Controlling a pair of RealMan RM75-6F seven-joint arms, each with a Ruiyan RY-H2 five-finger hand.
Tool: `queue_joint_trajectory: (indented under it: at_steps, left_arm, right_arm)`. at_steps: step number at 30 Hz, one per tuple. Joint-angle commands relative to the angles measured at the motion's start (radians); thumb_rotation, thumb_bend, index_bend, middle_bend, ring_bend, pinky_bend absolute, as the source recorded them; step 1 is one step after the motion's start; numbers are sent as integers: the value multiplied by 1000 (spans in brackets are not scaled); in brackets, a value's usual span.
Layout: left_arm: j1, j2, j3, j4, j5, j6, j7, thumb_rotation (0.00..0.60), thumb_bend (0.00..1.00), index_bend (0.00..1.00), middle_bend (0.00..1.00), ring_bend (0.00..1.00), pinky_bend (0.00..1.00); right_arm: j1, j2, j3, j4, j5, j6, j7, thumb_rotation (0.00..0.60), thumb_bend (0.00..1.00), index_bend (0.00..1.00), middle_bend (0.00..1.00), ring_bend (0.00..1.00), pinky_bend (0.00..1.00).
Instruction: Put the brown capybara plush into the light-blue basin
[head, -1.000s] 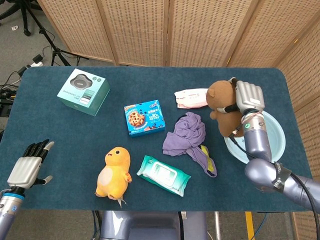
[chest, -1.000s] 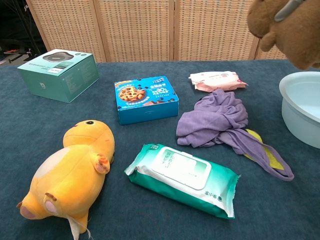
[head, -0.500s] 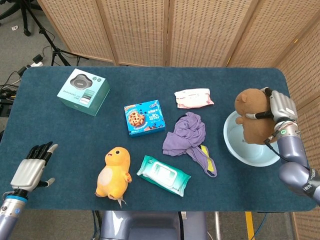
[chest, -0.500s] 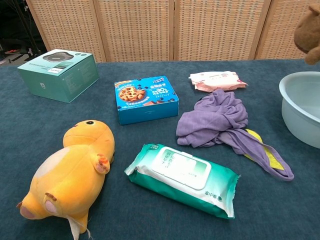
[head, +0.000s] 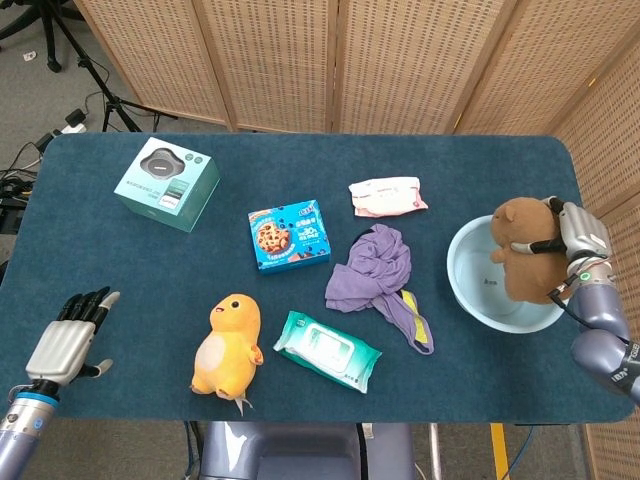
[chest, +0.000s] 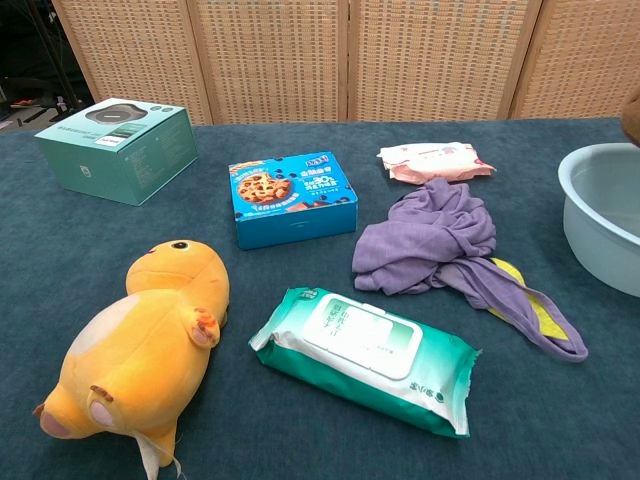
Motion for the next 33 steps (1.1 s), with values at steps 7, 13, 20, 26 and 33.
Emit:
queue_joint_trajectory:
  at_steps: [7, 13, 20, 26, 33]
  left_arm:
    - [3, 3, 3, -5, 11, 6, -5, 600, 185, 0, 0, 0, 0]
    - [4, 4, 3, -5, 12, 8, -7, 600, 184, 0, 0, 0, 0]
    - [5, 7, 1, -4, 13, 11, -12, 600, 184, 0, 0, 0, 0]
    - [8, 9, -2, -7, 16, 20, -14, 600, 182, 0, 0, 0, 0]
    - [14, 5, -9, -7, 16, 43, -3, 600, 180, 0, 0, 0, 0]
  right_arm:
    - [-4, 22, -29, 2, -45, -116, 60, 600, 39, 58, 0, 0, 3]
    - [4, 17, -42, 4, -61, -96, 83, 600, 0, 0, 0, 0, 0]
    - [-4, 9, -31, -20, -100, 9, 107, 600, 0, 0, 0, 0, 0]
    - [-32, 56, 11, -133, -209, 92, 152, 600, 0, 0, 0, 0, 0]
    - [-83, 120, -5, -322, -479, 260, 96, 600, 0, 0, 0, 0, 0]
